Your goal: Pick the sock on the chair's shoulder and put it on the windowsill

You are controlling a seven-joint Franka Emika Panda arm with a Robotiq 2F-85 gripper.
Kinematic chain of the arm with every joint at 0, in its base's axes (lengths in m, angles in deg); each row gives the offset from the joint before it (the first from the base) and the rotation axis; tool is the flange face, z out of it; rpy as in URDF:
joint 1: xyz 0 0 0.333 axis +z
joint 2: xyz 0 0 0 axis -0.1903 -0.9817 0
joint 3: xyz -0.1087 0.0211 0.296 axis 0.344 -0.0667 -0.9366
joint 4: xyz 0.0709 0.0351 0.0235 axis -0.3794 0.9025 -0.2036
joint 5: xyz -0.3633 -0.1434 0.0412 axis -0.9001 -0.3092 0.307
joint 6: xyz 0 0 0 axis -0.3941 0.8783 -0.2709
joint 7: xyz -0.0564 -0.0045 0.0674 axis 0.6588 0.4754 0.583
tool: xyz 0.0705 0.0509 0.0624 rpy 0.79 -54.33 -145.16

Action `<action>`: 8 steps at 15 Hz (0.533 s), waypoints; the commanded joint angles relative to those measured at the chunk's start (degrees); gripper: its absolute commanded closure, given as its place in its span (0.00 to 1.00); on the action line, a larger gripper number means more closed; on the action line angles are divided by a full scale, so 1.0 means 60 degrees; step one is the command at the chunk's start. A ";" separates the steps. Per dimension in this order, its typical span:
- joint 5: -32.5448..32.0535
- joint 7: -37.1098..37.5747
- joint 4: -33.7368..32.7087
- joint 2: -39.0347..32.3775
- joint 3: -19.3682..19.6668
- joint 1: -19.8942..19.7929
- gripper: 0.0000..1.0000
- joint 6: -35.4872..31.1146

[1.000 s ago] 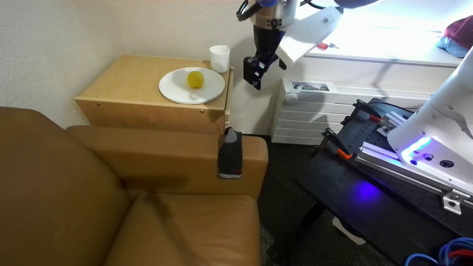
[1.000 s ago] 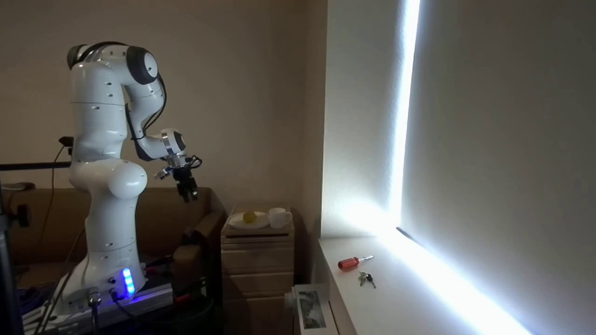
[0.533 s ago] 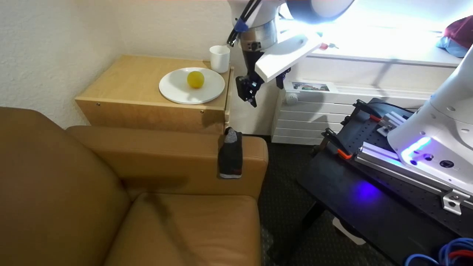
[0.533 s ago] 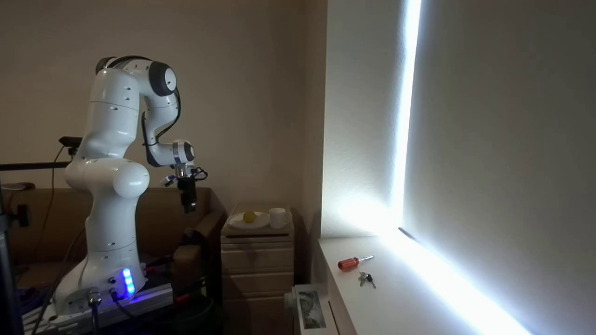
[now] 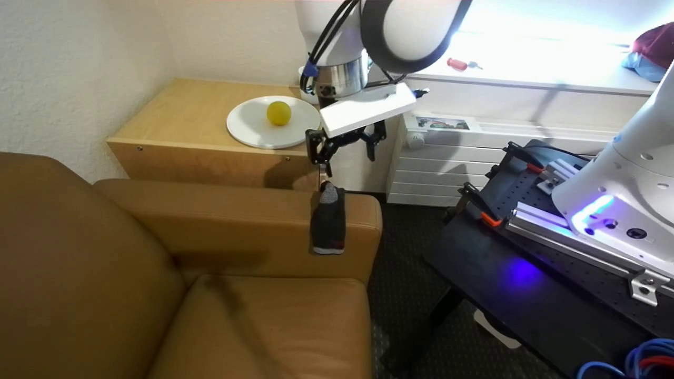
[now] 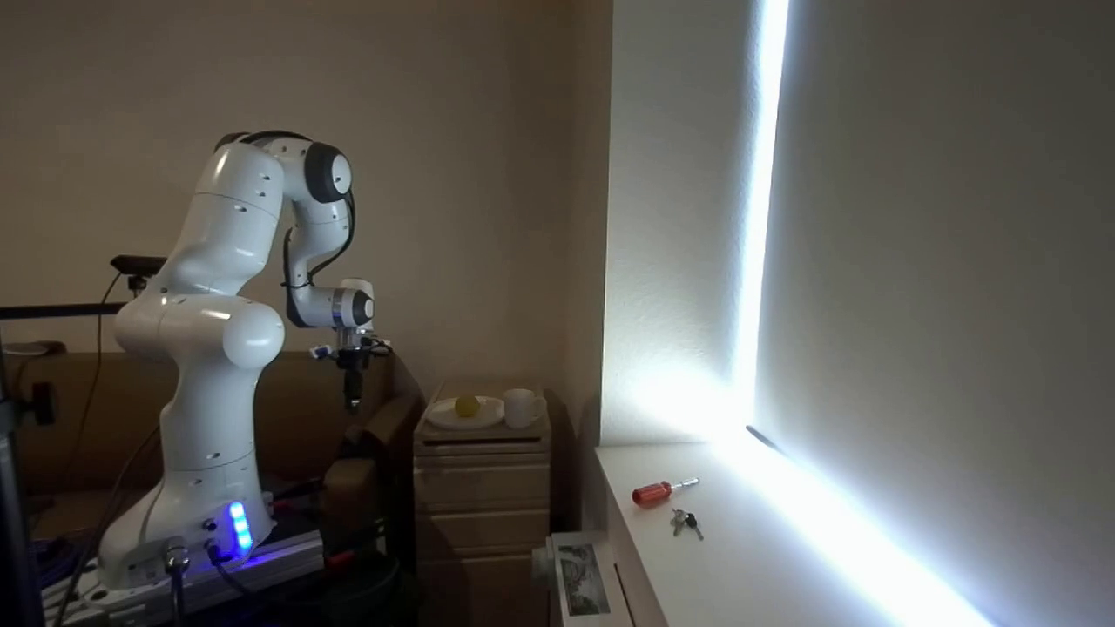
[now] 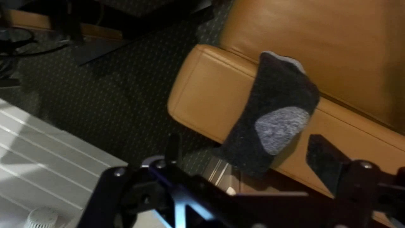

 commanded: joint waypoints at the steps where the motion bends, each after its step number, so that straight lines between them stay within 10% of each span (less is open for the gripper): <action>1: 0.0640 0.0779 -0.0809 -0.1241 0.0758 0.0671 0.00 -0.1520; 8: 0.0772 0.1274 -0.1211 -0.2162 0.1636 0.1493 0.00 -0.1912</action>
